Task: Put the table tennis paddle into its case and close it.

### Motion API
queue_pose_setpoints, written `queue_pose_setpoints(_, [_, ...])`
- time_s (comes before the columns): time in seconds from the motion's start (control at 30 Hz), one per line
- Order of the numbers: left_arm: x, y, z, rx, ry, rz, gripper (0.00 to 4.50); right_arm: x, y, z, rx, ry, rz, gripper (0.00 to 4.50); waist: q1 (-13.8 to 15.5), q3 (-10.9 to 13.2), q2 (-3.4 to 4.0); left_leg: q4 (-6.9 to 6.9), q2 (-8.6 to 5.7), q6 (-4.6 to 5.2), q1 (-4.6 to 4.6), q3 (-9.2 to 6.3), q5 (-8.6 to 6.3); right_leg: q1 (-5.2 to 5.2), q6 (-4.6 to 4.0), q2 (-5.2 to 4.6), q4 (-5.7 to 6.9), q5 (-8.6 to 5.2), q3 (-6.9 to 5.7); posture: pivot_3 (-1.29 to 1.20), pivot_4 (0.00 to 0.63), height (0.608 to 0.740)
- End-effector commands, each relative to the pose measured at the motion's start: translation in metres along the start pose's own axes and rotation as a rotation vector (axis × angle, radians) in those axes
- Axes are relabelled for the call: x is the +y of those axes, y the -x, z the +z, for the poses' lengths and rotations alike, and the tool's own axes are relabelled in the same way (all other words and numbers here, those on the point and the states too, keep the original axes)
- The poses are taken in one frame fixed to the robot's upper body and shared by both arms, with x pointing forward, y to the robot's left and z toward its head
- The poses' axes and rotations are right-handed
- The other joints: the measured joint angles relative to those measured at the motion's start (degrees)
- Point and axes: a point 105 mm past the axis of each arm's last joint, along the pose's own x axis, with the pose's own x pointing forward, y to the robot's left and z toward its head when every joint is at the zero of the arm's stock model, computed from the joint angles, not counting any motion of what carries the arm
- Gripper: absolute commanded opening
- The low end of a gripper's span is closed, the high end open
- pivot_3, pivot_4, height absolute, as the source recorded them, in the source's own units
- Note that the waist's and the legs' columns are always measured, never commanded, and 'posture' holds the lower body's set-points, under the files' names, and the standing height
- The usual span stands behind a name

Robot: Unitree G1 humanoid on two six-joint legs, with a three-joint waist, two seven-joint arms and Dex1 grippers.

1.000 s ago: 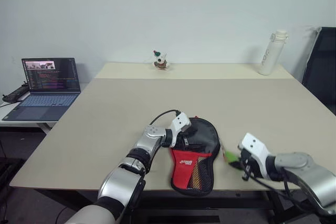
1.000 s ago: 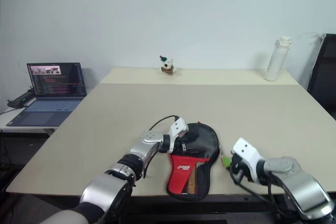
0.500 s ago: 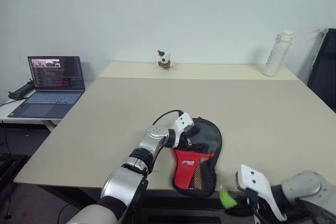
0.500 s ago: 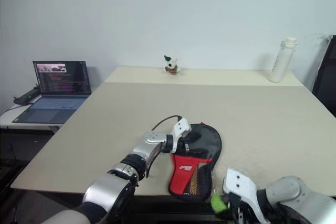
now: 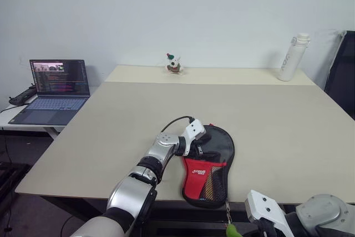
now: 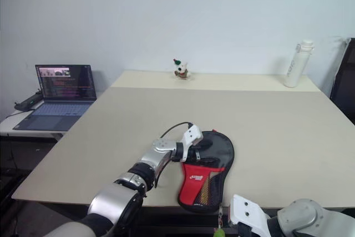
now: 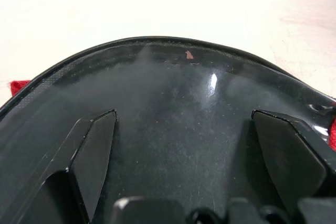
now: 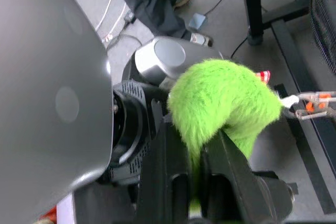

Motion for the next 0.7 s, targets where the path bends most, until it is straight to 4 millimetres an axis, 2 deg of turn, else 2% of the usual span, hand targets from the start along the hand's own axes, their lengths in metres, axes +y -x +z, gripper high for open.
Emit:
queue_pose_setpoints(0.03, [-0.011, -0.005, -0.020, 0.049, 0.048, -0.017, 4.50, -0.003, 0.008, 0.011, -0.044, 0.015, -0.004, 1.42, 0.0, 0.0, -0.01, 0.00, 0.00, 0.00, 0.00, -0.01, 0.00, 0.01, 0.00, 0.00, 0.00, 0.00, 0.00, 0.00, 0.150, 0.740])
queue_pose_setpoints(0.1, [-0.008, -0.003, -0.013, 0.014, 0.037, -0.007, 4.50, -0.014, 0.017, 0.020, -0.084, 0.004, -0.040, 2.09, 0.0, 0.0, -0.02, 0.01, 0.00, 0.00, 0.00, 0.00, 0.00, 0.01, 0.00, -0.02, 0.00, 0.00, 0.01, 0.00, 0.150, 0.740])
queue_pose_setpoints(0.17, [-0.004, 0.000, -0.005, -0.025, 0.023, 0.001, 4.50, -0.024, 0.028, 0.026, -0.118, -0.018, -0.076, 2.09, 0.0, 0.0, -0.05, 0.03, 0.01, 0.00, 0.00, 0.01, 0.00, 0.01, 0.01, -0.02, 0.00, 0.01, 0.01, 0.00, 0.150, 0.740])
queue_pose_setpoints(0.23, [-0.001, 0.005, 0.003, -0.066, 0.006, 0.013, 4.50, -0.044, 0.040, 0.028, -0.159, -0.045, -0.154, 2.09, 0.0, 0.1, -0.11, 0.01, 0.02, 0.00, -0.02, 0.00, 0.00, 0.00, 0.01, -0.03, -0.01, 0.01, 0.00, 0.00, 0.150, 0.740])
queue_pose_setpoints(0.33, [0.013, 0.044, 0.008, -0.140, -0.046, 0.084, 4.50, -0.090, 0.063, 0.045, -0.280, 0.003, -0.367, 2.09, -0.6, 0.1, -0.22, -0.07, 0.02, 0.00, -0.10, 0.04, 0.00, -0.15, 0.00, -0.02, 0.00, 0.01, 0.04, 0.00, 0.150, 0.740])
queue_pose_setpoints(0.4, [0.014, 0.068, 0.009, -0.167, -0.054, 0.128, 4.50, -0.115, 0.079, 0.053, -0.348, 0.045, -0.477, 2.09, -1.5, 0.2, -0.22, -0.20, 0.02, -0.01, -0.09, 0.20, -0.01, -0.30, -0.02, 0.07, 0.05, 0.01, 0.16, 0.00, 0.150, 0.740])
queue_pose_setpoints(0.43, [0.012, 0.080, 0.010, -0.178, -0.048, 0.146, 4.50, -0.126, 0.088, 0.054, -0.371, 0.064, -0.524, 2.09, -1.7, 0.2, -0.20, -0.25, 0.03, -0.01, -0.08, 0.18, -0.01, -0.34, -0.08, 0.10, 0.08, -0.02, 0.14, 0.00, 0.150, 0.740])
queue_pose_setpoints(0.53, [-0.001, 0.130, 0.006, -0.169, -0.029, 0.191, 4.50, -0.163, 0.115, 0.053, -0.408, 0.122, -0.690, 2.09, -2.0, 0.2, -0.15, -0.47, 0.05, -0.01, -0.05, 0.15, 0.00, -0.43, -0.17, 0.17, 0.12, -0.07, 0.12, 0.00, 0.150, 0.740])
queue_pose_setpoints(0.6, [-0.008, 0.153, 0.003, -0.136, -0.019, 0.217, 4.50, -0.178, 0.130, 0.047, -0.417, 0.112, -0.728, 2.09, -1.9, 0.3, -0.11, -0.56, 0.07, -0.01, -0.05, 0.15, 0.00, -0.48, -0.23, 0.17, 0.13, -0.09, 0.14, 0.00, 0.150, 0.740])
queue_pose_setpoints(0.7, [-0.016, 0.176, 0.000, -0.103, 0.002, 0.246, 4.50, -0.192, 0.144, 0.045, -0.435, 0.095, -0.743, 2.09, -1.3, 0.4, 0.01, -0.55, 0.12, -0.01, -0.07, 0.10, 0.00, -0.46, -0.33, 0.11, 0.12, -0.15, 0.12, 0.00, 0.150, 0.740])
